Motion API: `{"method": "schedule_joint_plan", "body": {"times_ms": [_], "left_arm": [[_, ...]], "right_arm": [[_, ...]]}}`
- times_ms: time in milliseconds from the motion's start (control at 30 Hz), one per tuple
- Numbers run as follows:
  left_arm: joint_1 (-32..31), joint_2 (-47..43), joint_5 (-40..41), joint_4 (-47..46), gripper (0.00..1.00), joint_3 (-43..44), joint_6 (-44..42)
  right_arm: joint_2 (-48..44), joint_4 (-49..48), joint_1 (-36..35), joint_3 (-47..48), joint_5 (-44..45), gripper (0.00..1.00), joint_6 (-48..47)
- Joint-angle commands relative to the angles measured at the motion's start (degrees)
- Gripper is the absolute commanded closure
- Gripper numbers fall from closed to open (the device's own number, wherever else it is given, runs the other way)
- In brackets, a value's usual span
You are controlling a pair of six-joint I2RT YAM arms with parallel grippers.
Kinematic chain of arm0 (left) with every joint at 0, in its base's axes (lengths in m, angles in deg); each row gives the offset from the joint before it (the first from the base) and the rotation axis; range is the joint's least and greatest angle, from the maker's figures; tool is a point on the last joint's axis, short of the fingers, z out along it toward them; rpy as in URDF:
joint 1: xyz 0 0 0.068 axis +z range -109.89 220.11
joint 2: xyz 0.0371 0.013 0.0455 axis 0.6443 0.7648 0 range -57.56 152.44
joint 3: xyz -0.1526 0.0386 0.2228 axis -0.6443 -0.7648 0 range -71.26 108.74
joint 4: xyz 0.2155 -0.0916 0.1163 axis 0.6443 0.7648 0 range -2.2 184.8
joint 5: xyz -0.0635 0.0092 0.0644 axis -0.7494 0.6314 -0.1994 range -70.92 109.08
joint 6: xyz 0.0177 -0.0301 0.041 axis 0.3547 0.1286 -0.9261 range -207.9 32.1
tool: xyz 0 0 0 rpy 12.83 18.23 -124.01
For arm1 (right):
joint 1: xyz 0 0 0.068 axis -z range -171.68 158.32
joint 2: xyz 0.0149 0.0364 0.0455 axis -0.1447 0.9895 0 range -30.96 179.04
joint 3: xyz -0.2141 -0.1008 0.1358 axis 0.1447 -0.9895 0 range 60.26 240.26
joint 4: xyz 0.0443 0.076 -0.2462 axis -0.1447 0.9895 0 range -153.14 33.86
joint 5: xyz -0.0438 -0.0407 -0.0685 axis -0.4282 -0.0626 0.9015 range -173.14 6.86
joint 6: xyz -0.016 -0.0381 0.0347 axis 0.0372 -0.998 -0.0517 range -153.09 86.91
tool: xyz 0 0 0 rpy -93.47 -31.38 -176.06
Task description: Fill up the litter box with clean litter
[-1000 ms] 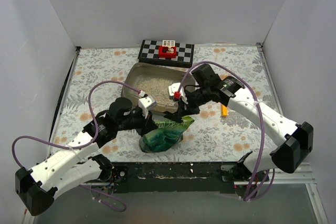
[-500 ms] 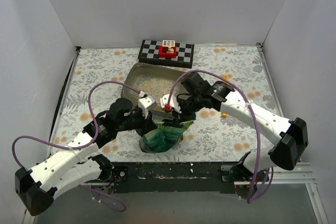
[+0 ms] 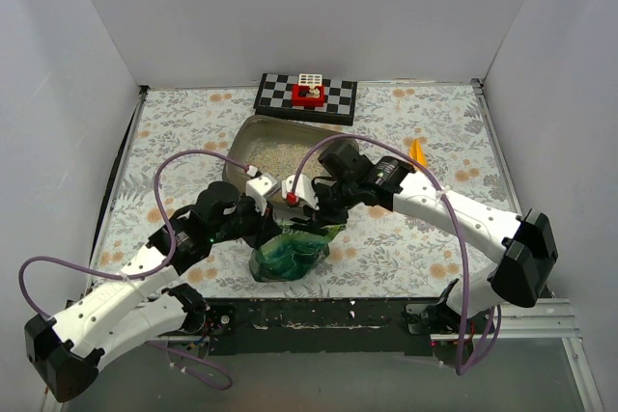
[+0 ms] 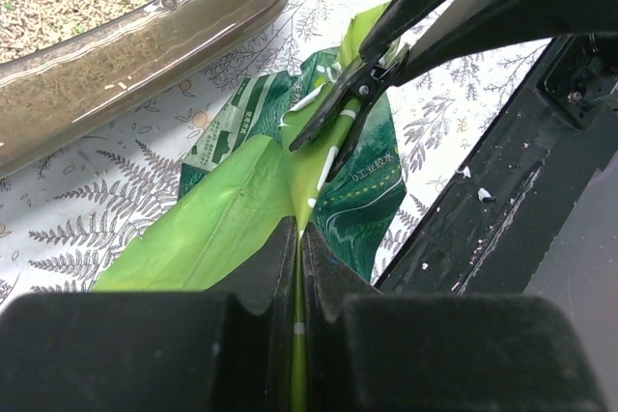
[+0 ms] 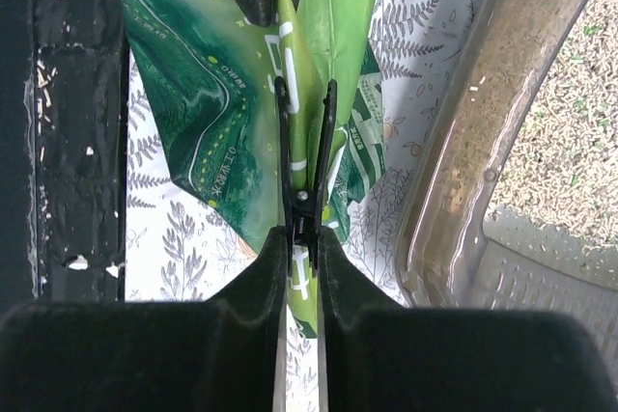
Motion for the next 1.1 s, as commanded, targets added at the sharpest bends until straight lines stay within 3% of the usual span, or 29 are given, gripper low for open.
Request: {"method": "schedule_joint_plan", "body": {"times_ms": [0,67,167,200,267,600,733,933,967,1000,1033,1067], "left_arm": [[-0.3,-3.0,-0.4,-4.5,1.00,2.1,-1.8],[-0.4,-3.0,-0.4,-4.3,1.00,2.3,-1.8],[-0.3,-3.7,-0.4,-4.4,1.00,2.4,-1.5],[-0.3,-3.8,-0.4,-4.4,1.00,2.2,-1.5],[-0.3,-4.2,-0.2,-4.4,1.00,2.2,-1.4],[-0.3,-3.8,1.1,-4.2,0.97,2.5,-0.8],[-0.3,-3.3,3.2,-4.4,0.82,4.3,-0.4],[-0.4,-3.1,6.4,-4.1,0.50,8.7,-0.5],[-0.4,-2.8,6.6,-3.9,0.38,9.8,-0.5],[-0.3,-2.5,6.8,-3.6,0.15,11.2,-0.5],[-0.4,-2.0,7.0,-3.2,0.02,12.5,-0.4],[-0.3,-1.6,7.4,-2.9,0.02,14.0,-0.2]], "right_arm": [[2.9,3.0,-1.0,-3.8,6.0,0.81,6.2],[2.4,2.8,-1.0,-3.7,6.3,0.74,7.0],[1.4,3.4,-1.0,-3.4,6.9,0.54,7.7],[0.9,3.3,-1.0,-3.4,7.6,0.45,8.0],[-0.6,2.9,-1.0,-3.4,9.7,0.14,8.9],[-16.2,-8.2,-1.0,-6.1,19.9,0.07,16.2],[-21.9,-10.2,-0.8,-5.3,29.8,0.06,25.5],[-26.4,-7.3,-0.8,-4.0,34.5,0.05,33.8],[-27.5,-8.0,-0.8,-4.6,35.1,0.05,35.1],[-28.5,-8.5,-0.8,-5.6,35.9,0.05,36.7],[-28.9,-8.7,-0.8,-5.6,37.2,0.05,38.7],[-29.0,-8.1,-0.8,-5.0,38.7,0.05,40.5]]}}
